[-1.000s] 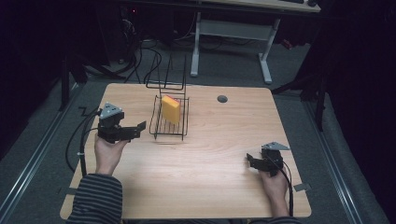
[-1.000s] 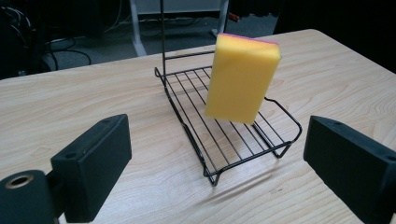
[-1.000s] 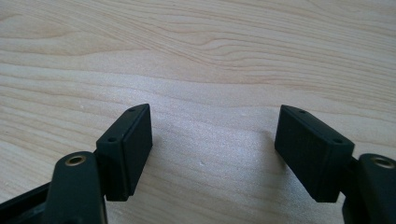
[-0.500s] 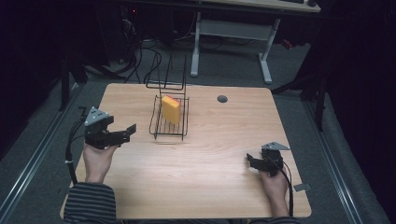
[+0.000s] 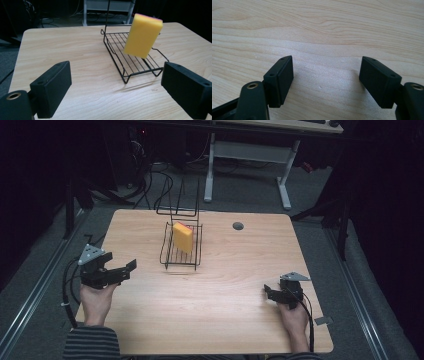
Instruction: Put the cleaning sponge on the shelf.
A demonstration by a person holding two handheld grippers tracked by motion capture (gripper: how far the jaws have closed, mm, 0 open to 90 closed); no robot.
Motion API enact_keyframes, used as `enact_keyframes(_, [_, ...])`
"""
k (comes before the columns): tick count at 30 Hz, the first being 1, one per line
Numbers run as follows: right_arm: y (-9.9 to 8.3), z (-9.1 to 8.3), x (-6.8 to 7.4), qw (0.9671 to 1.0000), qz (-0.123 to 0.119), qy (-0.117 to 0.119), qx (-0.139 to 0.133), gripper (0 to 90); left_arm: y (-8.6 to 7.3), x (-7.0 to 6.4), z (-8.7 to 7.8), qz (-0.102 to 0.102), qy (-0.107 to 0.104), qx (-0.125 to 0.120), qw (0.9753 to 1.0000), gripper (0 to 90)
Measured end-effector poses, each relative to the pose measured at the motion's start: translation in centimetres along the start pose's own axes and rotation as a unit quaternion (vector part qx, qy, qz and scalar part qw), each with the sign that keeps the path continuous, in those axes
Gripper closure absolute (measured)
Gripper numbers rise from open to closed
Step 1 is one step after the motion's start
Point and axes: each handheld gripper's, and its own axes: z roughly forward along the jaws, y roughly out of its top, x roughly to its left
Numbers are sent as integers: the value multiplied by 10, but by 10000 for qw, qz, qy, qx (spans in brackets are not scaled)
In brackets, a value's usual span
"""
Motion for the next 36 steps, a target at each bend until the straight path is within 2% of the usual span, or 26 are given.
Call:
enact_keyframes(6, [0, 0, 0, 10000, 0, 0, 0, 278, -10, 6, -3, -129, 32, 11, 9999, 110])
enact_keyframes(12, [0, 0, 0, 10000, 0, -1, 0, 278, -22, 10, -1, -193, 84, 97, 9997, 115])
enact_keyframes(21, [0, 0, 0, 10000, 2, -3, 1, 278, -33, 15, 0, -279, 100, 164, 9994, 118])
enact_keyframes(36, [0, 0, 0, 10000, 5, -2, 3, 278, -51, 22, 15, -395, 147, 403, 9983, 119])
